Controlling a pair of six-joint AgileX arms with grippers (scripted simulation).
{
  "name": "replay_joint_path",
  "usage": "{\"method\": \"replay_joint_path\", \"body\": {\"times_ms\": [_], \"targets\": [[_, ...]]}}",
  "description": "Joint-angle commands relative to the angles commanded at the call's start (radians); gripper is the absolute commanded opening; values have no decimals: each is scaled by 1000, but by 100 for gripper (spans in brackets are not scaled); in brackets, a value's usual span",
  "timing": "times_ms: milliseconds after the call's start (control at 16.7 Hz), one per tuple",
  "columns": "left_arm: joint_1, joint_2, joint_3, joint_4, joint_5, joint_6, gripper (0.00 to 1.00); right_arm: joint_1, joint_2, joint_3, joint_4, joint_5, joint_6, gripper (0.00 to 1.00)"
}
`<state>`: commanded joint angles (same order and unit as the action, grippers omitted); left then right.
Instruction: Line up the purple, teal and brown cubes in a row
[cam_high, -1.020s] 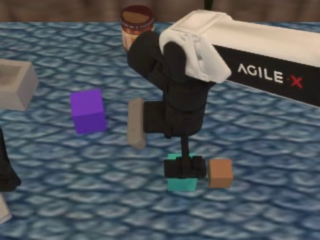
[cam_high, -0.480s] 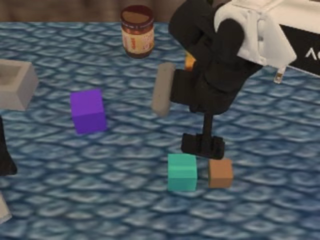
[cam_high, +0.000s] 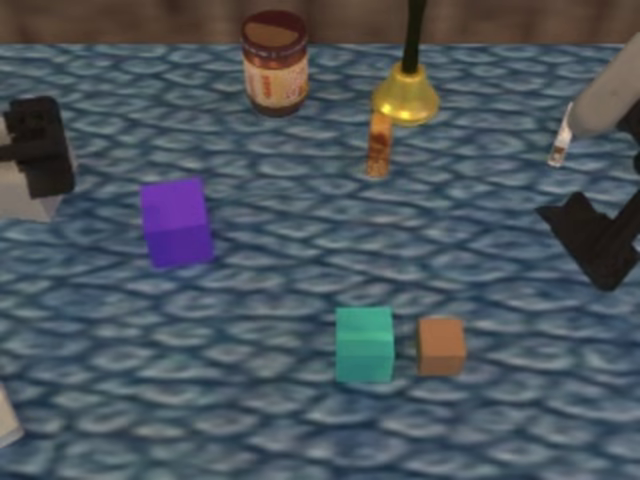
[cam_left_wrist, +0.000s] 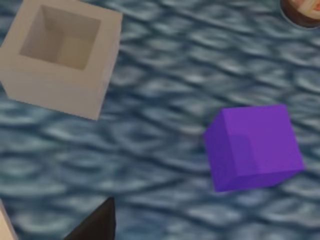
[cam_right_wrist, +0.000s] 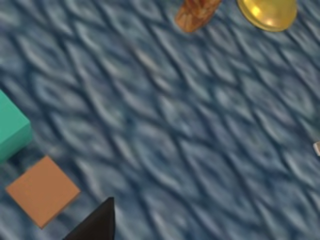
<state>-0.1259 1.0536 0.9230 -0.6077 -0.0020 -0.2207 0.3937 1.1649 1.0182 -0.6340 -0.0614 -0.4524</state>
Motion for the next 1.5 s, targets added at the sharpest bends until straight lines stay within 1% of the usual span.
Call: {"method": "replay_joint_path", "body": {"times_ms": [180, 420, 600, 780, 960, 1260, 1380, 1500], "targets": [[-40, 373, 278, -196, -1, -65, 100, -117, -329, -282, 167, 1, 123, 100], [-88, 780, 609, -421, 1, -145, 100, -246, -710, -621, 366, 16, 270, 100], [-117, 999, 820, -546, 3, -194, 100, -317, -928, -818, 491, 34, 357, 100], [-137, 1148, 981, -628, 5, -228, 100, -363, -1088, -955, 587, 52, 421, 100], [-147, 1221, 1054, -663, 6, -244, 100, -383, -1161, -1015, 632, 61, 451, 100], [-142, 1223, 1055, -663, 6, -244, 100, -384, -1165, -1018, 634, 61, 452, 100], [-143, 1227, 1040, -647, 6, -242, 100, -384, -1165, -1018, 634, 61, 452, 100], [-144, 1241, 998, -591, 6, -241, 100, -384, -1165, -1018, 634, 61, 452, 100]]}}
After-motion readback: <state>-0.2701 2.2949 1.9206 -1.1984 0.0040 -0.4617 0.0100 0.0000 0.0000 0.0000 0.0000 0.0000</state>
